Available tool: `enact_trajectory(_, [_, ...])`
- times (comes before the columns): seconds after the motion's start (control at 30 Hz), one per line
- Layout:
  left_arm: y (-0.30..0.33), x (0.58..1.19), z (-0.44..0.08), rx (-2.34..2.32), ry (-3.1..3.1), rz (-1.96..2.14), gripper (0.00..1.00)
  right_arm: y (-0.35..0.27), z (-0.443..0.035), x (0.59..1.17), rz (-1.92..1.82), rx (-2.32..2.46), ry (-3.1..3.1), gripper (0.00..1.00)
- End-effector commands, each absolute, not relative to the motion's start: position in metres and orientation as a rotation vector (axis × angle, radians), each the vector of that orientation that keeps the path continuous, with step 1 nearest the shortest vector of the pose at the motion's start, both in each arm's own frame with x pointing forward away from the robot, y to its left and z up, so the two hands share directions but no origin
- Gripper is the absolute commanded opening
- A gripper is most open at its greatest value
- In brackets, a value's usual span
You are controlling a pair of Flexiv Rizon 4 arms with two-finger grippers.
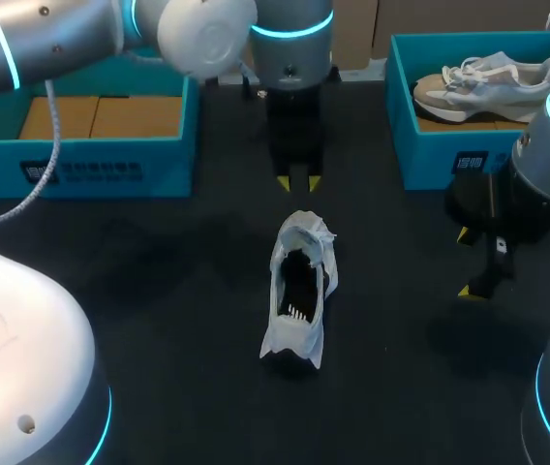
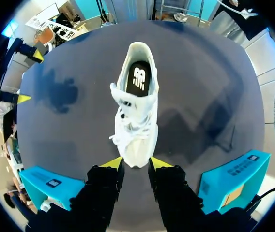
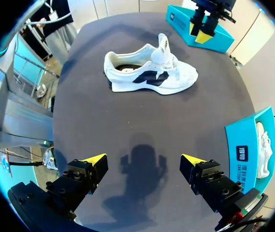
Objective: Take the shoe out of the shoebox, open the shoe tongue, remove and reinsert the insole, then place the shoe into the shoebox
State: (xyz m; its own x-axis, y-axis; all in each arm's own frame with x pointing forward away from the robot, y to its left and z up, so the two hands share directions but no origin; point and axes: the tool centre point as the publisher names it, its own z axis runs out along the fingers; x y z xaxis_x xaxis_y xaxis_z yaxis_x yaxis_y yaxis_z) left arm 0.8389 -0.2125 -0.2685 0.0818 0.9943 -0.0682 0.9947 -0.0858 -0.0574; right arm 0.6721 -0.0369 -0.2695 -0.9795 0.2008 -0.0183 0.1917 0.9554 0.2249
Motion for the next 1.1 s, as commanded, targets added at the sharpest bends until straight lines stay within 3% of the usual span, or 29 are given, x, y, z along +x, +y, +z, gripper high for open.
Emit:
enact_trajectory(0.03, [-0.209,0.825,-0.276,2.324,2.096,-0.147,0.37,-0.037,-0.27,0.671,0.346,0.307,3.064,1.0])
enact_trajectory(0.2, [-0.206,0.808,-0.285,2.364,2.076,-0.168,0.41,-0.037,-0.27,0.671,0.346,0.307,3.064,1.0])
enact_trajectory(0.67, [-0.189,0.757,-0.312,2.486,2.006,-0.207,0.3,-0.037,-0.27,0.671,0.346,0.307,3.064,1.0])
enact_trajectory(1.1, [-0.214,0.767,-0.294,2.408,2.022,-0.228,0.27,-0.037,-0.27,0.671,0.346,0.307,3.064,1.0])
